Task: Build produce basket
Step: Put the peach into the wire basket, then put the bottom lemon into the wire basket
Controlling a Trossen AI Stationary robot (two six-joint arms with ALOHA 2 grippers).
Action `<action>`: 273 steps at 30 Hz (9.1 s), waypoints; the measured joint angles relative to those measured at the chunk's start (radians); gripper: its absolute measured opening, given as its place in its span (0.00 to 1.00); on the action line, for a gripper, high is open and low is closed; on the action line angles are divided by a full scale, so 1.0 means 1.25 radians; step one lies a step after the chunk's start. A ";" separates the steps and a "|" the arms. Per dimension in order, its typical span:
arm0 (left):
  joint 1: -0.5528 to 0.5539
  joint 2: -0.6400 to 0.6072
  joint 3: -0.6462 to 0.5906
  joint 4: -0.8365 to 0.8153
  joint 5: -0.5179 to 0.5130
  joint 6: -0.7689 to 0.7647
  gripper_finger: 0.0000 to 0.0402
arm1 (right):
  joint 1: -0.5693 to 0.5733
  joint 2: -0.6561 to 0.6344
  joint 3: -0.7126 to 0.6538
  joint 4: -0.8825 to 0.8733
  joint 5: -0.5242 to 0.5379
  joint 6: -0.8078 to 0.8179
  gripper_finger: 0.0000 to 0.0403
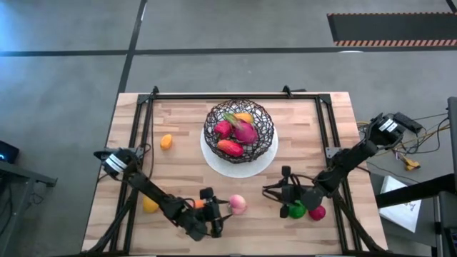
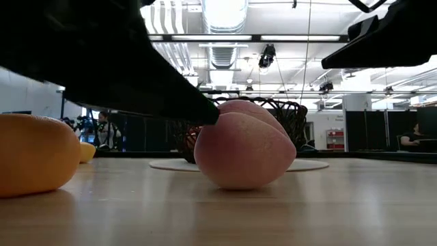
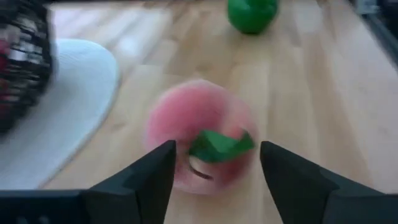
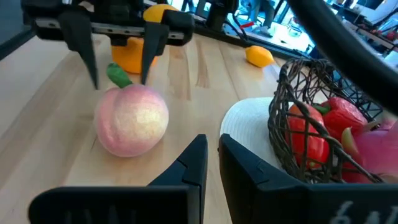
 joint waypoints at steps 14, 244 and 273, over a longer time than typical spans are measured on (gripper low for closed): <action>0.009 -0.005 -0.009 -0.043 0.024 0.000 0.36 | -0.001 -0.005 -0.002 0.000 0.001 0.001 0.08; -0.062 -0.368 0.015 -0.502 0.126 -0.208 0.36 | -0.023 -0.185 0.121 -0.422 0.058 0.149 0.70; -0.150 -0.442 -0.025 -1.167 0.567 -1.105 0.58 | 0.006 -0.167 0.107 -0.425 0.083 0.163 0.63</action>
